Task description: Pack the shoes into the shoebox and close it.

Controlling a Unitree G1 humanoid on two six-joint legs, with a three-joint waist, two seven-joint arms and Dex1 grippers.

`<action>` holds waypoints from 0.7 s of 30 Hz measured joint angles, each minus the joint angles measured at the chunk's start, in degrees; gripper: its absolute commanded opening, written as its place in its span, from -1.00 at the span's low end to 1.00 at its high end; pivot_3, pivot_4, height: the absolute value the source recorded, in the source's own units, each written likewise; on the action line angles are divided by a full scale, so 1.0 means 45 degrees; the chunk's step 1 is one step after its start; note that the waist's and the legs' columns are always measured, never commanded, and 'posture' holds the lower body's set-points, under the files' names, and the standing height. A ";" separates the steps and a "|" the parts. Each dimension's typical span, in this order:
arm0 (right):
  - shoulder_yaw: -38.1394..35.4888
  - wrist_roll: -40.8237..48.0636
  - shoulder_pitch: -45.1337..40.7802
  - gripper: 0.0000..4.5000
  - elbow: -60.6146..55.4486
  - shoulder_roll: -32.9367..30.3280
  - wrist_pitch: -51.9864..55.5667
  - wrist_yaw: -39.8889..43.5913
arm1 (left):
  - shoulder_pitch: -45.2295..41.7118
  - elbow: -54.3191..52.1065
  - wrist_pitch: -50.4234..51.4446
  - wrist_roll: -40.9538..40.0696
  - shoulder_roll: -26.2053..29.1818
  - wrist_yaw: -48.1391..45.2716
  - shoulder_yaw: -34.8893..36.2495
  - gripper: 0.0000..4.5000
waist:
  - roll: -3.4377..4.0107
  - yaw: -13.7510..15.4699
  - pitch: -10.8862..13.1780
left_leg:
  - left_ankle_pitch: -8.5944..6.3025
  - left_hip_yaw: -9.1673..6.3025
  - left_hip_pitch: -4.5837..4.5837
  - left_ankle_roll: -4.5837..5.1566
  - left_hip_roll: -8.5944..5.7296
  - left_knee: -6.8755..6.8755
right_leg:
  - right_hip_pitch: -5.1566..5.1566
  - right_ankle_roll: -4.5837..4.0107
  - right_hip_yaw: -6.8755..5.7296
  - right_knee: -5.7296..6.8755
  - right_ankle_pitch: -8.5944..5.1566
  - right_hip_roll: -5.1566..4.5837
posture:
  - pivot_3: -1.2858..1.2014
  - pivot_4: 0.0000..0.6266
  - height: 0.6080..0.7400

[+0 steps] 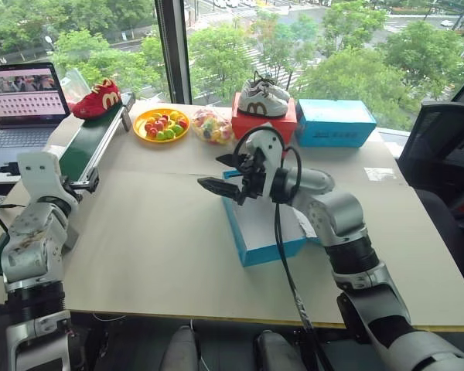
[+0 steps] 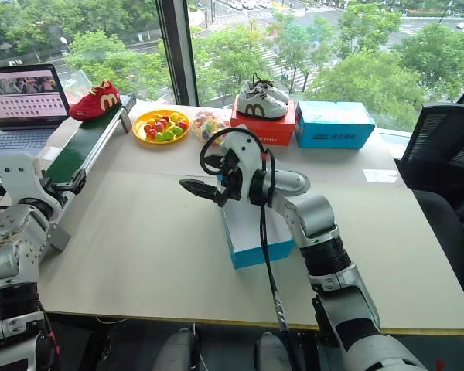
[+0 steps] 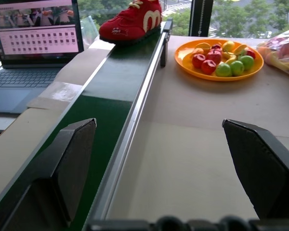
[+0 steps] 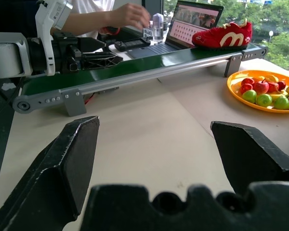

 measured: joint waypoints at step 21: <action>-0.0135 -0.0010 0.0833 0.95 -0.2073 -0.0341 0.1750 -0.1824 | -0.4801 0.8516 -0.3967 0.1323 0.2077 -0.1484 -0.1197 1.00 | -0.0020 -0.0070 0.0005 | 0.0017 0.0005 -0.0044 -0.0023 -0.0001 0.0000 | -0.0128 -0.0025 0.0005 0.0150 -0.0014 0.0010 | 0.03 -0.52 1.00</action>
